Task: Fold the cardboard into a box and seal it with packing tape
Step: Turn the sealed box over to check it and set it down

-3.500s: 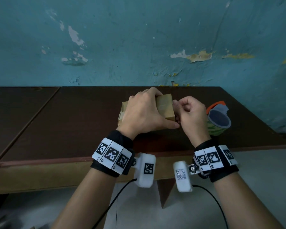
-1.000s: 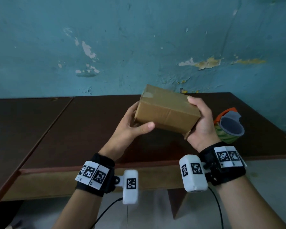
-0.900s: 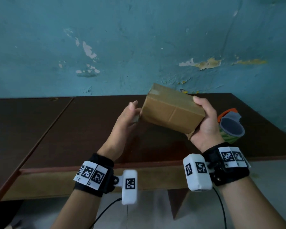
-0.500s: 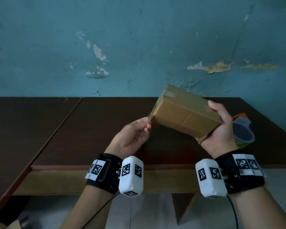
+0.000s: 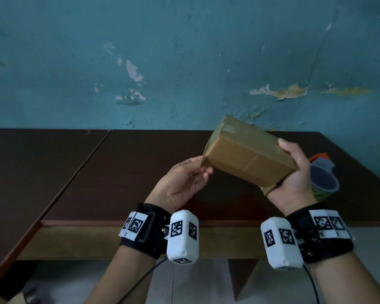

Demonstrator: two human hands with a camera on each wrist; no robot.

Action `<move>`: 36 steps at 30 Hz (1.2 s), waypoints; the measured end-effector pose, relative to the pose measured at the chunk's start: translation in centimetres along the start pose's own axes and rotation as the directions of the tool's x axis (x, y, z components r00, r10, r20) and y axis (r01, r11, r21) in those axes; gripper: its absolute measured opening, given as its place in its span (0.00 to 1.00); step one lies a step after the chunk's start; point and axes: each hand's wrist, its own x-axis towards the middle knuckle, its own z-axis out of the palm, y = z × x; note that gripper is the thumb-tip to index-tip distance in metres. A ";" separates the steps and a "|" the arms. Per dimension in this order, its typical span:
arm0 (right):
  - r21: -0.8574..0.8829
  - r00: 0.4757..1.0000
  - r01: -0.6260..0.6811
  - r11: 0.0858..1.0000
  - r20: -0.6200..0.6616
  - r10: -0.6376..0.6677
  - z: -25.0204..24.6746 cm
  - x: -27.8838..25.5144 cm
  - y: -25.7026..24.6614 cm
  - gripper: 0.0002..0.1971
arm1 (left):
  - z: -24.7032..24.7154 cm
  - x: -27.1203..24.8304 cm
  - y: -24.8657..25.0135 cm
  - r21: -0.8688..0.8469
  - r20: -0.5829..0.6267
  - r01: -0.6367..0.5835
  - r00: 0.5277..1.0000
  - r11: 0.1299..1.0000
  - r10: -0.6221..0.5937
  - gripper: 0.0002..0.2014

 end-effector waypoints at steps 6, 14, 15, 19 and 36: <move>-0.020 1.000 0.017 1.000 0.012 -0.016 0.4 0.0 0.0 0.16 | -0.2 -0.1 0.0 0.072 -0.033 -0.033 0.999 0.997 0.035 0.06; -0.019 0.998 0.038 0.999 0.051 -0.037 0.7 -0.2 -0.1 0.16 | -0.3 0.1 -0.3 0.050 -0.054 -0.106 0.993 0.993 0.108 0.10; -0.014 0.998 0.035 0.999 0.054 -0.034 0.7 -0.2 -0.1 0.16 | -0.3 0.1 -0.4 0.047 -0.042 -0.103 0.994 0.994 0.105 0.14; -0.005 0.997 0.035 0.999 0.068 -0.034 0.8 -0.1 0.1 0.16 | -0.4 0.3 -0.6 0.016 -0.034 -0.097 0.995 0.995 0.098 0.13; -0.087 0.994 0.064 0.994 0.099 -0.055 0.1 0.6 1.0 0.20 | -0.6 0.1 0.3 -0.298 0.002 -0.191 0.980 0.935 0.200 0.13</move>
